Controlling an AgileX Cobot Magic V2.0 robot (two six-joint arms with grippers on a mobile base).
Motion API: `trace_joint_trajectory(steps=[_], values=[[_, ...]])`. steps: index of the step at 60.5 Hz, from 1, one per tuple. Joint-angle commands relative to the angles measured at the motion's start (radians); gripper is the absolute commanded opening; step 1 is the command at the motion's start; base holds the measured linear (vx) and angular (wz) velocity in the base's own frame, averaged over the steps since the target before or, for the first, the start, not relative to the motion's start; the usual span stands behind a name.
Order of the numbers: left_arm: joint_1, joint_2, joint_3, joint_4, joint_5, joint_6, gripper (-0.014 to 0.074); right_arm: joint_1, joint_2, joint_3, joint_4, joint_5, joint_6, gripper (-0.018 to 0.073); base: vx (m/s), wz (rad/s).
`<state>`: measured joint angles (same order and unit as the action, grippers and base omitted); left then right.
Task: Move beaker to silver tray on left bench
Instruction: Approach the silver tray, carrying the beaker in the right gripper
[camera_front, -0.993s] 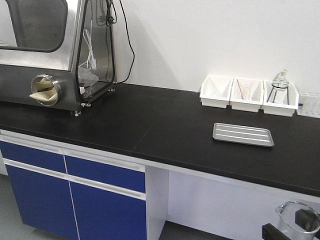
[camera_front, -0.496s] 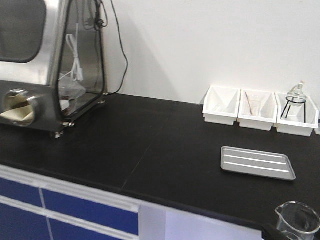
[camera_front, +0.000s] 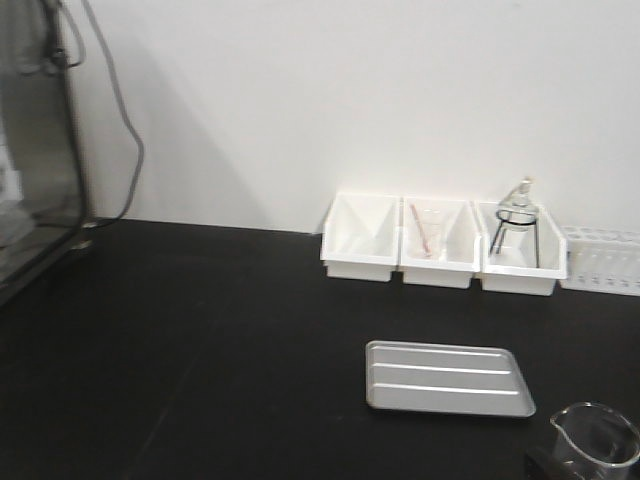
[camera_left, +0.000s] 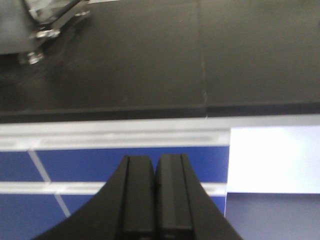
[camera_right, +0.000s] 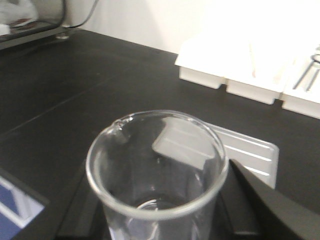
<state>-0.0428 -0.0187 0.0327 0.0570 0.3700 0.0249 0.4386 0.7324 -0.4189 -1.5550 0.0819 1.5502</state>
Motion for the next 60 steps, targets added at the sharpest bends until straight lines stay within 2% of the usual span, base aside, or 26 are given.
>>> trace_joint_trajectory(steps=[1,30,60], values=[[-0.008,-0.007,0.02,-0.003,-0.075,-0.002,0.0001,-0.003,-0.007,-0.033,-0.008,0.009,0.002,-0.0011,0.32,-0.4],[-0.008,-0.007,0.02,-0.003,-0.075,-0.002,0.0001,-0.003,-0.007,-0.033,-0.008,0.008,0.002,-0.0011,0.29,-0.35],[-0.008,-0.007,0.02,-0.003,-0.075,-0.002,0.0001,-0.003,-0.007,-0.033,-0.008,0.008,0.002,-0.0011,0.13,-0.04]])
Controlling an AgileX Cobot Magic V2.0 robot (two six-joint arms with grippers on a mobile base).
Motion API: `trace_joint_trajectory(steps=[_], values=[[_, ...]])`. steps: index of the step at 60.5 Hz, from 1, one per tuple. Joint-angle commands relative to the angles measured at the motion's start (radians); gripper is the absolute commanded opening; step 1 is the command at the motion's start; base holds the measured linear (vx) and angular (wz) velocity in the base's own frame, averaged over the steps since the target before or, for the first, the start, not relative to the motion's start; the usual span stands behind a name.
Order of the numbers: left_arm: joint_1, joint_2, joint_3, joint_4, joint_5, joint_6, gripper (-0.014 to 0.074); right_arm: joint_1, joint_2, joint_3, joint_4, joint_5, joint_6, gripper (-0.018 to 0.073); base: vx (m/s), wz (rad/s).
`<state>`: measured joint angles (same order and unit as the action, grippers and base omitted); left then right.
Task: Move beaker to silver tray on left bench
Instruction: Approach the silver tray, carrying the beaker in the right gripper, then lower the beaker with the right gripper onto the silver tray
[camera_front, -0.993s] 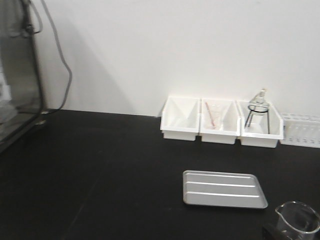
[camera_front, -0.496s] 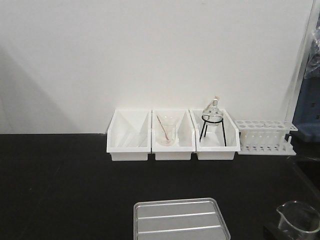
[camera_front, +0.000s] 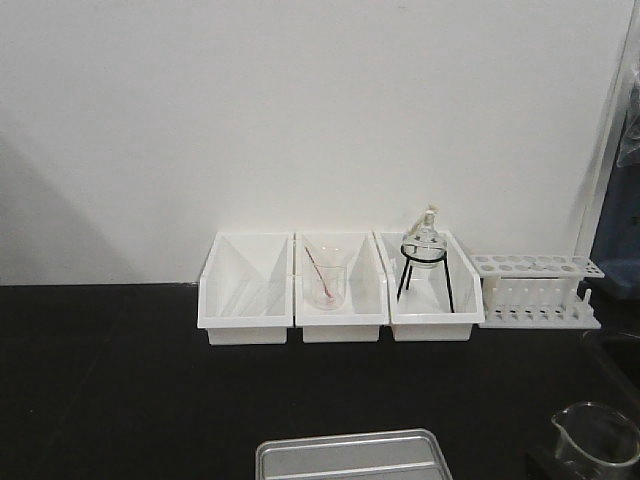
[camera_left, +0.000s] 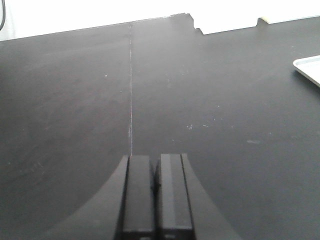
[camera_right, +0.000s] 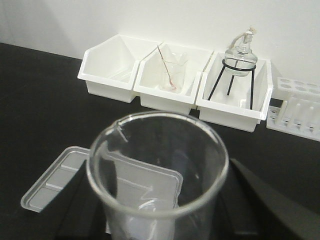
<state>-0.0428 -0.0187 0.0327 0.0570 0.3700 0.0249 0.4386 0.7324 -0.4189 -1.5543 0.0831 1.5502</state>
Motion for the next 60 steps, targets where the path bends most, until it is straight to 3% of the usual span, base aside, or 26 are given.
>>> trace_joint_trajectory(steps=[1,34,43,52,60], values=[[-0.008,-0.007,0.02,-0.003,-0.075,-0.002,0.0001,-0.003,-0.007,-0.033,-0.009,0.007,0.002,-0.0011,0.03,0.01],[-0.008,-0.007,0.02,-0.003,-0.075,-0.002,0.0001,-0.003,0.015,-0.033,-0.017,-0.01,0.002,-0.0011,0.0,0.0],[-0.008,-0.007,0.02,-0.003,-0.075,-0.002,0.0001,-0.003,0.179,-0.051,-0.059,-0.006,0.024,-0.0011,0.0,0.0],[-0.008,-0.007,0.02,-0.003,-0.075,-0.002,0.0001,-0.003,0.422,-0.15,-0.094,-0.1,0.09,-0.0011,0.0,0.0],[-0.008,-0.007,0.02,-0.003,-0.075,-0.002,0.0001,-0.003,0.567,-0.269,-0.094,-0.183,0.089,-0.0011,0.0,0.0]])
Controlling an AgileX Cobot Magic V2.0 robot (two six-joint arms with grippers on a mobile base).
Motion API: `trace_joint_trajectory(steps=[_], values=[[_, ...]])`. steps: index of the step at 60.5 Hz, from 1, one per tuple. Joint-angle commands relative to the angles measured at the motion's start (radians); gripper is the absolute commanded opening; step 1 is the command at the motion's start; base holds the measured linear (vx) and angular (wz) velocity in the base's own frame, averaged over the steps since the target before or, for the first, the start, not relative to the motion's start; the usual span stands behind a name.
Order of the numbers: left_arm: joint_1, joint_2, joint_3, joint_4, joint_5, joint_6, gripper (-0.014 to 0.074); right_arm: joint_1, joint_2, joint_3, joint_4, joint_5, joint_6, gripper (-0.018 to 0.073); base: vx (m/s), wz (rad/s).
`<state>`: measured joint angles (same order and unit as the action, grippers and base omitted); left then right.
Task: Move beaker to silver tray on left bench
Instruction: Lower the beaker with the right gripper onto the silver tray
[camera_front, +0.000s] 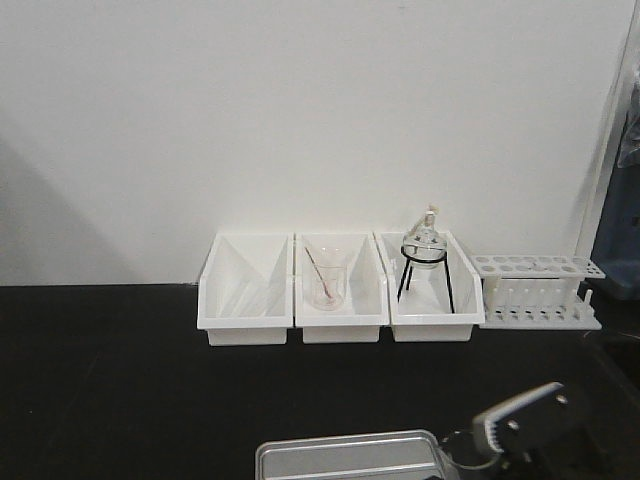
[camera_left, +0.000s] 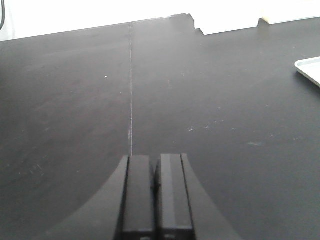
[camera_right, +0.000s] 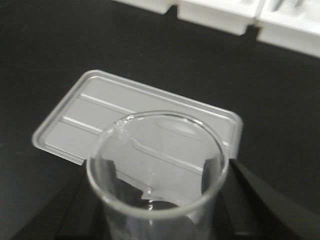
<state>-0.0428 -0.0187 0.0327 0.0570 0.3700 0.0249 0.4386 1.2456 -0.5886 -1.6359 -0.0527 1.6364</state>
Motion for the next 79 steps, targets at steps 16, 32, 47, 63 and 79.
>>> trace_joint_trajectory(steps=[16,32,47,63,79], values=[[-0.008,-0.007,0.02,-0.003,-0.075,-0.002,0.0001,-0.003,0.135,-0.26,0.008,-0.218,-0.043,-0.0011,0.0,0.0],[-0.008,-0.007,0.02,-0.003,-0.075,-0.002,0.0001,-0.012,0.135,-0.285,0.26,-0.575,-0.285,-0.0011,0.0,0.0],[-0.008,-0.007,0.02,-0.003,-0.075,-0.002,0.0001,-0.289,0.236,-0.285,0.508,-0.812,-0.46,-0.0011,0.0,0.0],[-0.008,-0.007,0.02,-0.003,-0.075,-0.002,0.0001,-0.29,0.378,-0.282,0.464,-0.673,-0.673,-0.0011,0.0,0.0],[-0.008,-0.007,0.02,-0.003,-0.075,-0.002,0.0001,-0.29,0.58,-0.282,0.504,-0.724,-0.851,-0.0011,0.0,0.0]])
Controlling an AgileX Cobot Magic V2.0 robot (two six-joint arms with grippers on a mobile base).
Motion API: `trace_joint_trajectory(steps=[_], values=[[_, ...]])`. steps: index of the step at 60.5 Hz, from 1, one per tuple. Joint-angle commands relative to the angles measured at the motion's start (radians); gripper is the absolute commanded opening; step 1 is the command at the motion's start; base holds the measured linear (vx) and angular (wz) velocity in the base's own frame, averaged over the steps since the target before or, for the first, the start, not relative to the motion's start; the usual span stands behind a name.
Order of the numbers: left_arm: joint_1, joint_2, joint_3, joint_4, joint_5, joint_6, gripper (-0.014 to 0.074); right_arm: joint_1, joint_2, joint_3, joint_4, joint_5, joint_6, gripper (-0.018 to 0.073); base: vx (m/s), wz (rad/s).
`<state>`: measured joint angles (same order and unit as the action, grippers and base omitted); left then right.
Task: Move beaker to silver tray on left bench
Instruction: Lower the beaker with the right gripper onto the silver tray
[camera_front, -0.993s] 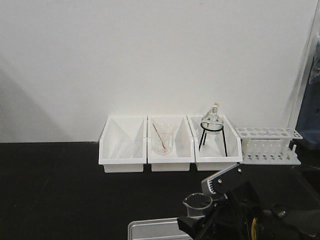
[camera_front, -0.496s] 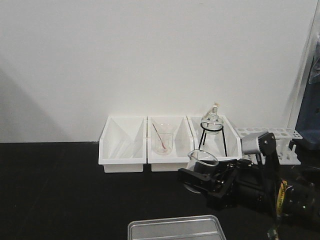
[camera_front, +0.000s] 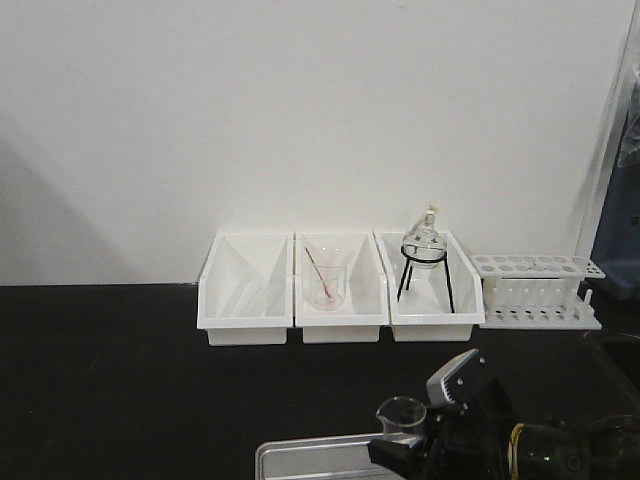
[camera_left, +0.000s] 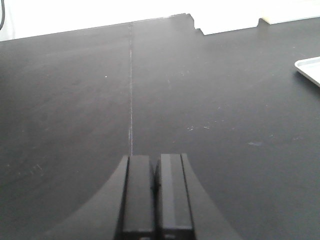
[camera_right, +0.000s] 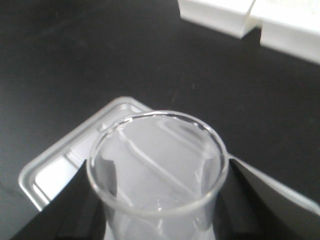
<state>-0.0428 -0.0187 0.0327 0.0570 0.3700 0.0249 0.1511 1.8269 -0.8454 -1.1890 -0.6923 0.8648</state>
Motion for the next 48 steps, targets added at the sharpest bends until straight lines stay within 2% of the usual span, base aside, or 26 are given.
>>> trace_joint_trajectory(steps=[1,8,14,21,32,48], values=[[-0.008,-0.007,0.02,-0.003,-0.075,-0.002,0.0001,-0.003,0.007,-0.025,0.071,-0.086,-0.095,-0.0011,0.0,0.0],[-0.008,-0.007,0.02,-0.003,-0.075,-0.002,0.0001,-0.003,0.064,-0.025,0.174,-0.093,-0.246,-0.0011,0.0,0.0],[-0.008,-0.007,0.02,-0.003,-0.075,-0.002,0.0001,-0.003,0.111,-0.025,0.269,-0.127,-0.44,-0.0011,0.0,0.0],[-0.008,-0.007,0.02,-0.003,-0.075,-0.002,0.0001,-0.003,0.166,-0.025,0.347,-0.198,-0.556,-0.0011,0.0,0.0],[-0.008,-0.007,0.02,-0.003,-0.075,-0.002,0.0001,-0.003,0.235,-0.025,0.447,-0.332,-0.563,-0.001,0.0,0.0],[-0.008,-0.007,0.02,-0.003,-0.075,-0.002,0.0001,-0.003,0.282,-0.025,0.468,-0.331,-0.56,0.001,0.0,0.0]])
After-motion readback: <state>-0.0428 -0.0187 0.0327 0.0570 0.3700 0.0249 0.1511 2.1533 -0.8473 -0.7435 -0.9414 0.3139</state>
